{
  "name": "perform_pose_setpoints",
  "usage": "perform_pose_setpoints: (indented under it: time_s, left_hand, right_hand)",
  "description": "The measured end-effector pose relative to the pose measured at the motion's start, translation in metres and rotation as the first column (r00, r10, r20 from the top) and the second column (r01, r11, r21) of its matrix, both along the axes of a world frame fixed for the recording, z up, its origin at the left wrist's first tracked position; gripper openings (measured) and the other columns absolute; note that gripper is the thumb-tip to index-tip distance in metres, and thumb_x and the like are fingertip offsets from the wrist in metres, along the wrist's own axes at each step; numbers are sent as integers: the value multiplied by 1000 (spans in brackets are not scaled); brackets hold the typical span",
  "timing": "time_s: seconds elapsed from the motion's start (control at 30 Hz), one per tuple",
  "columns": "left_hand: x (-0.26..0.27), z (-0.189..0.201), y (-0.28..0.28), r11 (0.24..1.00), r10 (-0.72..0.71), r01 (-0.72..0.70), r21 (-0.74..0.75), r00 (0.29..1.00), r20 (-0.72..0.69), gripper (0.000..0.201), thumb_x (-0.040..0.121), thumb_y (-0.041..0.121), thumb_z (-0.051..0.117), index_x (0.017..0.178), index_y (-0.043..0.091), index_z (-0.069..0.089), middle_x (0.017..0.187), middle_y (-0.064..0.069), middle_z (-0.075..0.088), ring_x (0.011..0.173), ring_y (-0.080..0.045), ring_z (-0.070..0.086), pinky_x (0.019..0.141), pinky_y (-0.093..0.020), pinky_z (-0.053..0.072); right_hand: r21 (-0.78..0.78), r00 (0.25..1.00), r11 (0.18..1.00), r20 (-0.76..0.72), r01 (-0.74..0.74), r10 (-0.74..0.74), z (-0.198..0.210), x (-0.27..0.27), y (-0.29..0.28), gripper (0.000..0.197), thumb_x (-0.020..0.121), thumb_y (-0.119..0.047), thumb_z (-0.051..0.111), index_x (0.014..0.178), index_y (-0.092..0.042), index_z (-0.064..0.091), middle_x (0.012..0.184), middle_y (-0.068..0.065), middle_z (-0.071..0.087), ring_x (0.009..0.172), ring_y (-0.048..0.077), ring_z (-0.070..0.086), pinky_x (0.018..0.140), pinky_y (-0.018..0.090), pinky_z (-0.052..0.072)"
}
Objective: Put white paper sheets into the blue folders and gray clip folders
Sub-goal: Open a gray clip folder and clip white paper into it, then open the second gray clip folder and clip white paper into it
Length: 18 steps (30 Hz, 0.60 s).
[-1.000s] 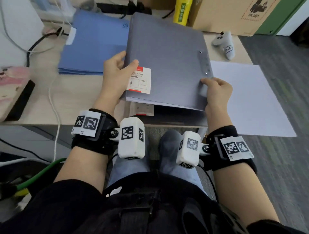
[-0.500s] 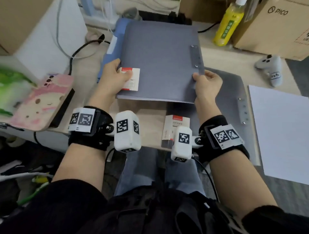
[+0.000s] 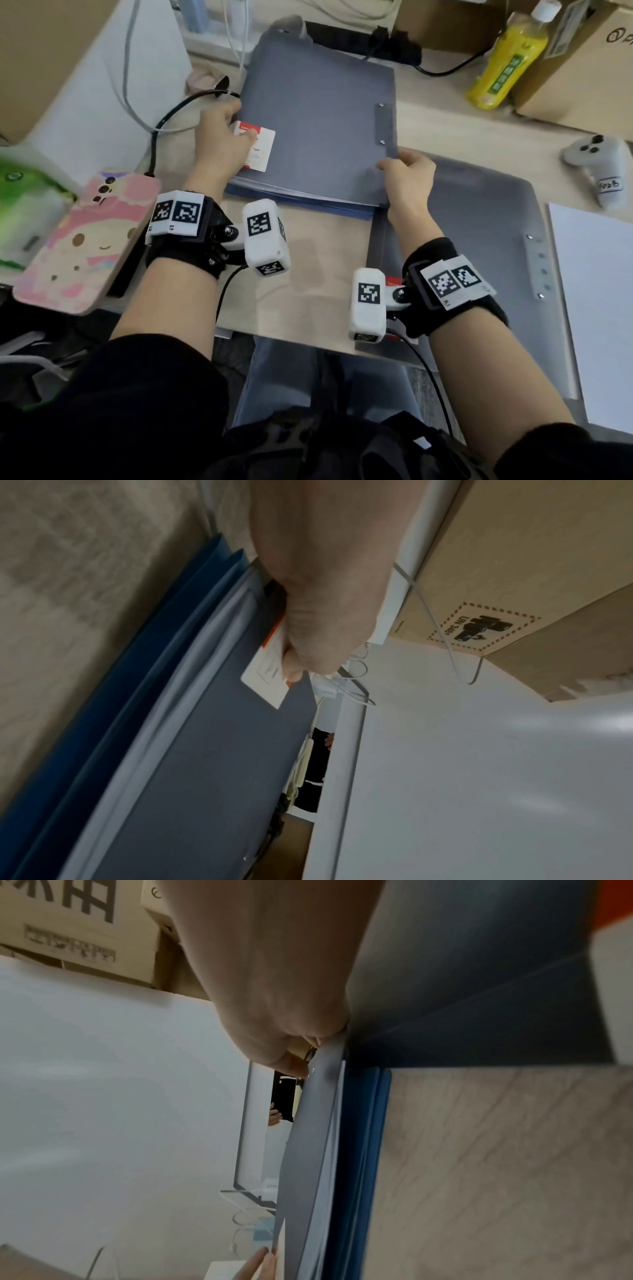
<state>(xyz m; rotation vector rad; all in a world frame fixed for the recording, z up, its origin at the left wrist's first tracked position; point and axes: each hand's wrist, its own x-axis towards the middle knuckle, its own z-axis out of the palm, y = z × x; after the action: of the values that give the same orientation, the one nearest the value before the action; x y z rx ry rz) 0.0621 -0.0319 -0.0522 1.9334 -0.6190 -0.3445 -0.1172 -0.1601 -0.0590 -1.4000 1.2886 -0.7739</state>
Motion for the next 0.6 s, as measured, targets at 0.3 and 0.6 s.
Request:
perform_pose_setpoints:
  time_s: [0.3,0.6]
  left_hand:
    - [12,-19,-3,977,79,-103,189,988,133,47,80,15,54,126,18,59,123,-9,65,116,-30,57,99,-42,47]
    - [-2,-13,-2,928,107,-176,330,970,217,46,93,11,43,138,21,45,139,-11,49,137,-29,30,108,-40,30]
  right_hand:
    - [-121,985,981,-98,-152,140,-4,2,13,33,82,-3,55,114,-8,64,96,0,60,83,10,50,58,7,36]
    - [-138,974,973,-160,-184,161,3,-4,18,47,79,-14,56,125,-8,61,114,2,66,98,14,61,83,18,45]
